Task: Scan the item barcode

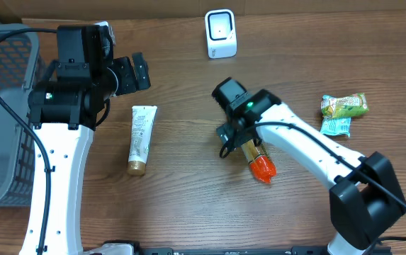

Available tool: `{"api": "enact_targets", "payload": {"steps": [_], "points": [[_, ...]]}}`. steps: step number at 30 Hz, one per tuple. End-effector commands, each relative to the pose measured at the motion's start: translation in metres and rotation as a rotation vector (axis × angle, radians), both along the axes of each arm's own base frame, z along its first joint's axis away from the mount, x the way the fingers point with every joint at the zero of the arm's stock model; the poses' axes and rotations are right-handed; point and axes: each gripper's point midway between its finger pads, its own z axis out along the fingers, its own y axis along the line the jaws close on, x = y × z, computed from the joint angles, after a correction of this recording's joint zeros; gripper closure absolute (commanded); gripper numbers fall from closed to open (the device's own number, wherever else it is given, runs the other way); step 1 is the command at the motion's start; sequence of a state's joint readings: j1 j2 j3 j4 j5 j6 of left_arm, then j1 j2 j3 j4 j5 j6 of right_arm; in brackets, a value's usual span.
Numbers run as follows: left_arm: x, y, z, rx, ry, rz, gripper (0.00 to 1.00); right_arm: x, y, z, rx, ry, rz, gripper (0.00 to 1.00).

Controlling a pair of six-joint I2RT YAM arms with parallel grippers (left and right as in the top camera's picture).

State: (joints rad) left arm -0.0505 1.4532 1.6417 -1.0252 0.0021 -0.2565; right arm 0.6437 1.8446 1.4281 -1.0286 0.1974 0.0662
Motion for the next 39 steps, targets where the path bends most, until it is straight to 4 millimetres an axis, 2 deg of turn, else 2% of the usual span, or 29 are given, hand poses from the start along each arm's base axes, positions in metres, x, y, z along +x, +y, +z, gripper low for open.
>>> {"api": "enact_targets", "payload": {"steps": [1, 5, 11, 17, 24, 29, 33, 39], "points": [[0.001, 0.001, 0.004, 0.000, -0.010, 0.016, 0.01, 0.004, -0.009, 0.009, 0.081, 0.035, 0.034, 0.00], [0.001, 0.001, 0.004, 0.000, -0.010, 0.016, 0.00, -0.004, -0.017, -0.010, 0.207, 0.152, 0.042, 0.00], [0.001, 0.001, 0.004, 0.000, -0.010, 0.016, 0.00, -0.012, -0.013, -0.024, 0.425, 0.238, 0.063, 0.00], [0.001, 0.001, 0.004, 0.000, -0.010, 0.015, 0.00, -0.022, -0.012, -0.036, 0.422, 0.259, 0.070, 0.00], [0.001, 0.001, 0.004, 0.000, -0.010, 0.015, 0.00, -0.024, -0.028, -0.060, 0.343, 0.234, 0.023, 0.00], [0.001, 0.001, 0.004, 0.000, -0.010, 0.016, 0.00, -0.028, -0.030, -0.073, 0.347, 0.222, 0.027, 0.04], [0.001, 0.001, 0.004, 0.000, -0.010, 0.016, 0.01, -0.029, -0.030, -0.080, 0.352, 0.212, 0.029, 0.16], [0.001, 0.001, 0.004, 0.000, -0.010, 0.016, 0.00, -0.029, -0.030, -0.082, 0.356, 0.208, 0.018, 0.51]]}}
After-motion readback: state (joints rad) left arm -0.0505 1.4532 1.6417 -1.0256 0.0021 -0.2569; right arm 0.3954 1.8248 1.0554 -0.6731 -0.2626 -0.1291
